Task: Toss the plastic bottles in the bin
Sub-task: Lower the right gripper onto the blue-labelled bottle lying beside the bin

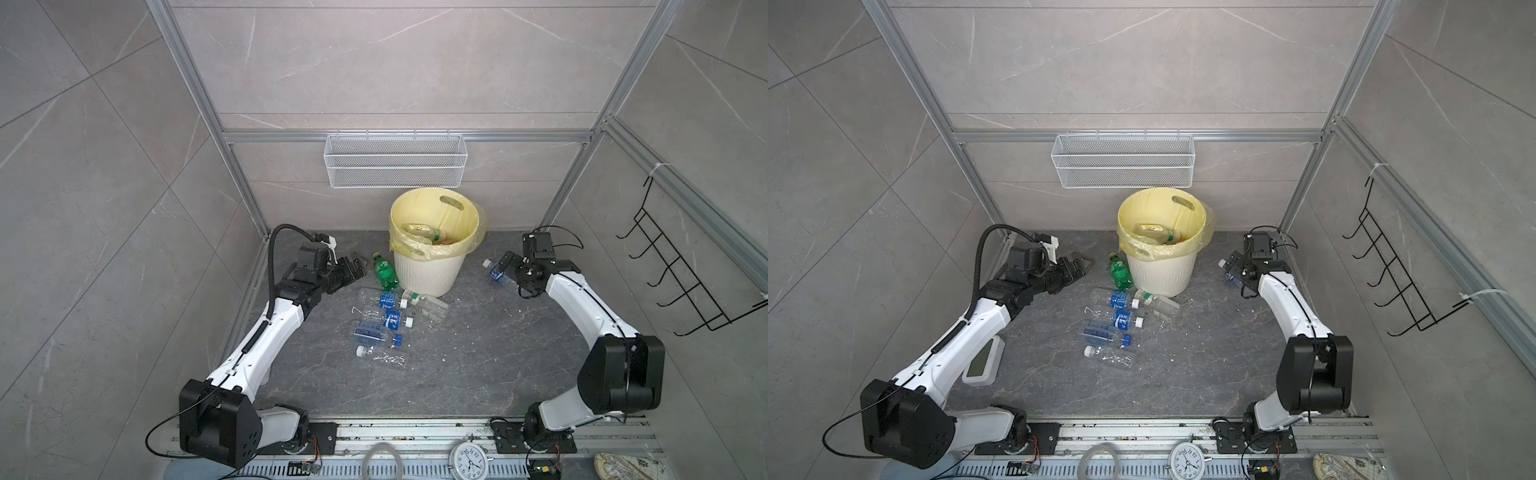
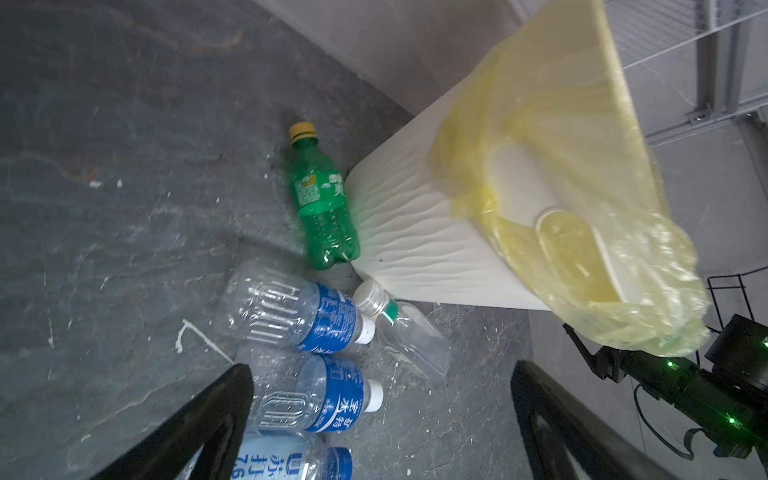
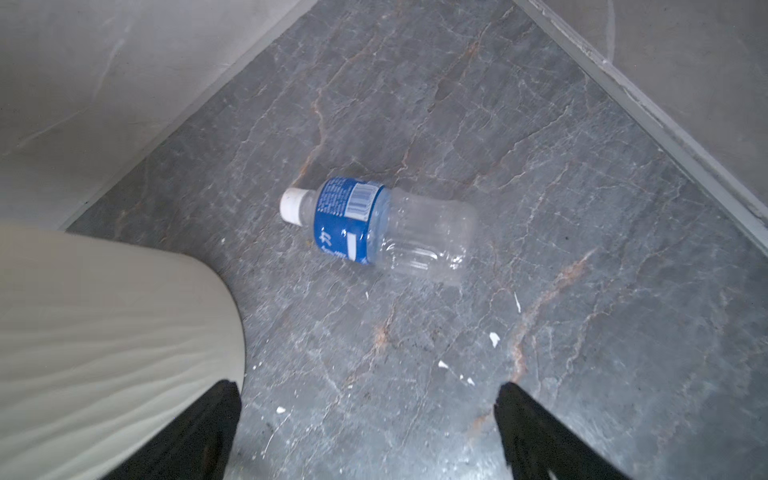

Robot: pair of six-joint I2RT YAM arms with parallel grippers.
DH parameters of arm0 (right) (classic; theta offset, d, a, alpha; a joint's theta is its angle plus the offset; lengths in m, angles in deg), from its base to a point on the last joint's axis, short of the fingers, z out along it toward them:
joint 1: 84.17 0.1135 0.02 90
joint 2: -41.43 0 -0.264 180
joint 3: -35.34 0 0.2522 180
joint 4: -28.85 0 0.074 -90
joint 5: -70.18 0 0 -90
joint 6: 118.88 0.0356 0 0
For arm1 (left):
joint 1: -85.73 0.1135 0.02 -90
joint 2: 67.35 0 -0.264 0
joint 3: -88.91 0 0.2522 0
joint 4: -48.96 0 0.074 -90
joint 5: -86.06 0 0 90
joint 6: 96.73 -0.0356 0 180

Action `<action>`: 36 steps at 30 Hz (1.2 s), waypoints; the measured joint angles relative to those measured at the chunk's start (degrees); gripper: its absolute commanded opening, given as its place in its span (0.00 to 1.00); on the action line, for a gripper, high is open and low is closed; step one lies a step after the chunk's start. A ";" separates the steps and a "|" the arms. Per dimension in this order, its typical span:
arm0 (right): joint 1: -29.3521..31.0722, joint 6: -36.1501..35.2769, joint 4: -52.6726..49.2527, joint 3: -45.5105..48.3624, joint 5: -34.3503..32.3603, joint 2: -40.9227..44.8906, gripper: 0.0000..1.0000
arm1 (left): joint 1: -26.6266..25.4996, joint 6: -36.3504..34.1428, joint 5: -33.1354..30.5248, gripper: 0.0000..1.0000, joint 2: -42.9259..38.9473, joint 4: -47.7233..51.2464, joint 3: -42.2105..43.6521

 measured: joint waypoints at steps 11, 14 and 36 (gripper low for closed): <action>-5.51 -2.36 1.05 -11.52 2.43 -15.19 0.99 | 1.20 0.79 5.51 1.00 0.79 -0.76 -0.17; -5.68 -3.56 0.94 -15.15 2.43 -19.47 0.99 | 2.01 0.83 6.58 1.00 1.55 -1.33 0.09; -5.09 -7.19 1.16 -15.82 6.91 -27.61 0.99 | 5.88 2.95 12.48 1.00 4.02 -3.82 1.36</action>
